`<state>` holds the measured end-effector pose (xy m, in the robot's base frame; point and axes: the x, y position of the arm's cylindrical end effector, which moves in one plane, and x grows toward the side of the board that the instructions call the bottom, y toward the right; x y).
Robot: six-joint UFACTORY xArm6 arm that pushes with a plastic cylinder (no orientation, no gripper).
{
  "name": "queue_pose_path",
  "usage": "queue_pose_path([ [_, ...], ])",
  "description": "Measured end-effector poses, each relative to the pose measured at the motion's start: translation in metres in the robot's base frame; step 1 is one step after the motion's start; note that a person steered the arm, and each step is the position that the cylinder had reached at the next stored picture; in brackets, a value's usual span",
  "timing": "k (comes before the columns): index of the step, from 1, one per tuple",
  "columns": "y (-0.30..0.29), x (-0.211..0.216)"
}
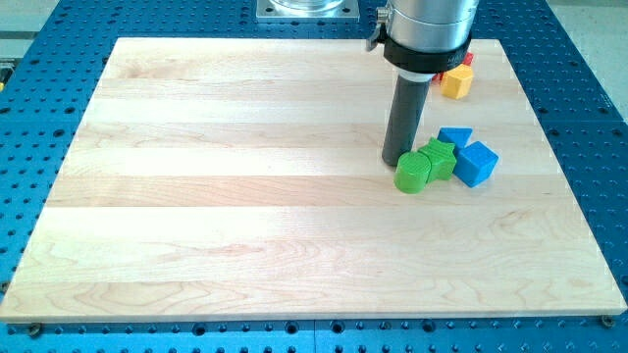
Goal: Move the green blocks and blue blocks at the bottom right corner of the board
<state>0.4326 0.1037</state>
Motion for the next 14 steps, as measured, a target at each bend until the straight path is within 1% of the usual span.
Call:
queue_pose_path([
  [8, -0.012, -0.001],
  [9, -0.012, -0.015],
  [10, -0.003, -0.038],
  [11, 0.025, -0.045],
  [12, 0.059, -0.045],
  [13, 0.078, -0.045],
  [14, 0.078, -0.037],
])
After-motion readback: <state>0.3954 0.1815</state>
